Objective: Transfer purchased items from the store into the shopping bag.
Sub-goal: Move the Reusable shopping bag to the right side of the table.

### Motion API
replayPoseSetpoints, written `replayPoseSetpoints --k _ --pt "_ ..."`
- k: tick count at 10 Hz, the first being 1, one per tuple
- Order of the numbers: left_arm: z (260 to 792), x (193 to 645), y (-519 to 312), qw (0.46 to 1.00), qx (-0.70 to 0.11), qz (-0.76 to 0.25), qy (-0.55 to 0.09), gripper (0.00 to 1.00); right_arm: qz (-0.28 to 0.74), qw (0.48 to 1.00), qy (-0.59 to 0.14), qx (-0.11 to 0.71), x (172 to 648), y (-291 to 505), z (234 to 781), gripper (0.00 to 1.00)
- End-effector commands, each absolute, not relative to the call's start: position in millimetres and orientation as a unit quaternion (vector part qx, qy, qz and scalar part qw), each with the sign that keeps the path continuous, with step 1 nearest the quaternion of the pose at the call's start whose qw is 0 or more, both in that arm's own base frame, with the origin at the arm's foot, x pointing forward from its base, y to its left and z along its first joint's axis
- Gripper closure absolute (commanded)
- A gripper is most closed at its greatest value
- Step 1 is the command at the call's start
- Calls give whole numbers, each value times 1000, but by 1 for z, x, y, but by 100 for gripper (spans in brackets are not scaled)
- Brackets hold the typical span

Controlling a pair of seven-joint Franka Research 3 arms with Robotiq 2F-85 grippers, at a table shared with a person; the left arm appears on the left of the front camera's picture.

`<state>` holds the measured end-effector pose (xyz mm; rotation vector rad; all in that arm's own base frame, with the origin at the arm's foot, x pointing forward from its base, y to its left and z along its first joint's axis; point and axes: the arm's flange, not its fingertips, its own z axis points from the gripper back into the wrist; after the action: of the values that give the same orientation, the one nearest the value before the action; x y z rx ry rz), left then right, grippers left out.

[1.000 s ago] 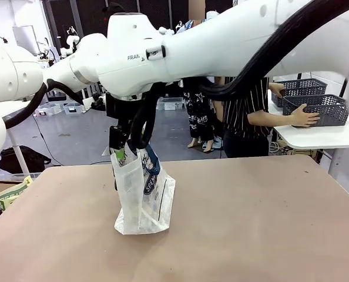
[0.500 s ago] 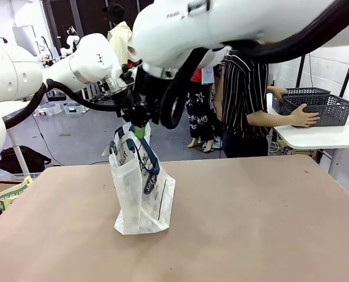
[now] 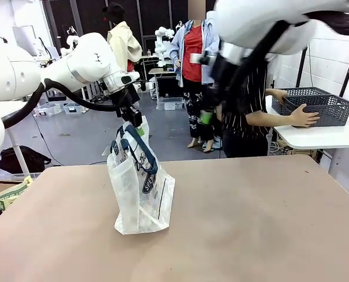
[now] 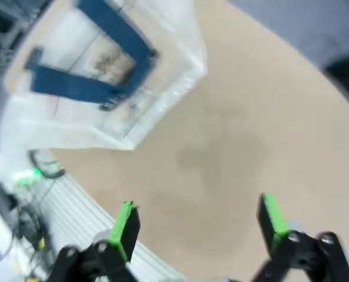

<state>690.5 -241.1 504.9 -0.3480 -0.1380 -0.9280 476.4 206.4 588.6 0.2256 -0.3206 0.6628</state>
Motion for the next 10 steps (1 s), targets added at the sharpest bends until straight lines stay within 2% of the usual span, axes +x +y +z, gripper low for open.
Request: replayPoseSetpoints --k 1,4,6,8,9,10 --pt "516 686 -238 871 -155 -461 -67 100 214 960 -124 129 470 136 571 0" --pt "521 689 -243 872 -147 -462 -64 100 124 979 -38 155 478 50 523 0" --pt "529 697 -244 868 -128 -474 -68 100 71 981 -21 179 472 13 491 0" --pt "536 698 -243 867 -114 -481 -58 100 73 970 -68 223 471 18 471 0" --pt "544 695 -239 867 -101 -486 -51 100 80 982 -16 168 473 0 483 0" --pt "555 688 -230 870 -80 -484 -50 100 80 982 -16 168 473 0 483 0"
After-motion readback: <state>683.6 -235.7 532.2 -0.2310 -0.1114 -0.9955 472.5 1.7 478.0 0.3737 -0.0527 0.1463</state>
